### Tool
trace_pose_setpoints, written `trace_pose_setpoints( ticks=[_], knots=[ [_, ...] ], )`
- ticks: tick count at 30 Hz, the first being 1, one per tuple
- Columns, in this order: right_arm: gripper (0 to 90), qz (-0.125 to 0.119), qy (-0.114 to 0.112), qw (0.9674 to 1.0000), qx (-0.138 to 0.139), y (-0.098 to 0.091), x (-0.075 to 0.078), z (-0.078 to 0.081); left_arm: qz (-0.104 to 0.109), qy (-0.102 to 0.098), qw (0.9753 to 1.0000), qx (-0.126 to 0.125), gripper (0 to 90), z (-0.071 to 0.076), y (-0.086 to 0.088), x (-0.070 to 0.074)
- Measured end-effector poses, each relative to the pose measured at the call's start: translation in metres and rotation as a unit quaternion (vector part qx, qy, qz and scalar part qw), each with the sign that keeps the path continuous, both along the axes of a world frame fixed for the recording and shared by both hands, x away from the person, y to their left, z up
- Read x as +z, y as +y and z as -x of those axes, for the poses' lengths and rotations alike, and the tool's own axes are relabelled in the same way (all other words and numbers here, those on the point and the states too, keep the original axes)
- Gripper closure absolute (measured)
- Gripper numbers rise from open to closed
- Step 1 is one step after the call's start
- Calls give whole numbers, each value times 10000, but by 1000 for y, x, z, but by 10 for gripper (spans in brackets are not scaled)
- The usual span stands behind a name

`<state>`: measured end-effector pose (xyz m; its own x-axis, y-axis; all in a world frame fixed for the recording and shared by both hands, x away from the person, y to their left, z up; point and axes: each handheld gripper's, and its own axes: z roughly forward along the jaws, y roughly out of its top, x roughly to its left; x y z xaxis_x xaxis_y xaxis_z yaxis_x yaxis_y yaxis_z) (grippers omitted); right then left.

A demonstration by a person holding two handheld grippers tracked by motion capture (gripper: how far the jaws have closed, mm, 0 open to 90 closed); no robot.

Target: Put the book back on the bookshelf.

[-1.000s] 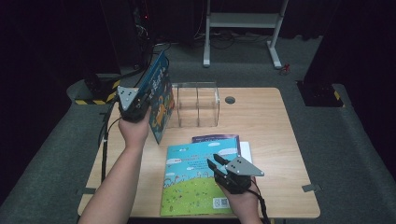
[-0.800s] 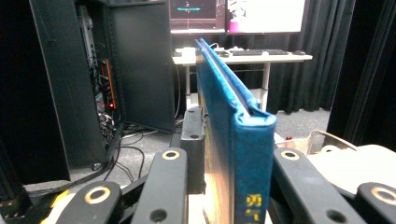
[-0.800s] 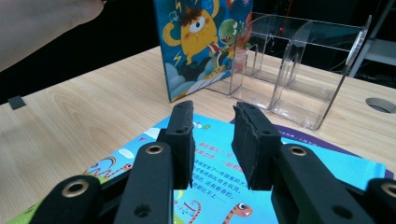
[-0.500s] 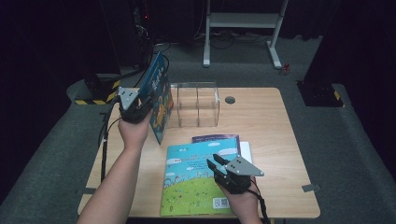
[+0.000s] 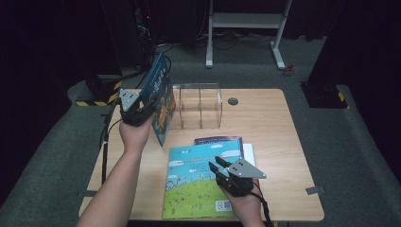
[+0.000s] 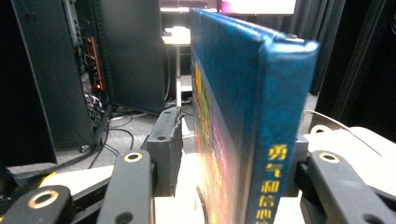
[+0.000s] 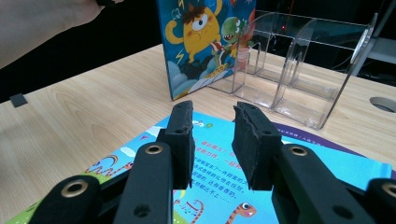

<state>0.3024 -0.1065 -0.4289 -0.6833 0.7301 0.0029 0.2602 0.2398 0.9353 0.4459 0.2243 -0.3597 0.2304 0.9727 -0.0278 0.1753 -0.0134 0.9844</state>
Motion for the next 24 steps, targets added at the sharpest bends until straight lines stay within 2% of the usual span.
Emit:
trace_pose_setpoints(
  ticks=[13, 18, 24],
  knots=[
    [670, 11, 20, 10000, 28, 2, -1, 0, -22, 166, 9998, -51, 421, 3, 2, 0],
    [668, 9, 34, 10000, 29, 2, -1, -1, -28, 133, 9999, -68, 387, 5, 5, -1],
    [664, 19, 40, 10000, 33, 2, -1, -1, -88, 210, 9997, -119, 357, 11, 9, 0]
  ],
)
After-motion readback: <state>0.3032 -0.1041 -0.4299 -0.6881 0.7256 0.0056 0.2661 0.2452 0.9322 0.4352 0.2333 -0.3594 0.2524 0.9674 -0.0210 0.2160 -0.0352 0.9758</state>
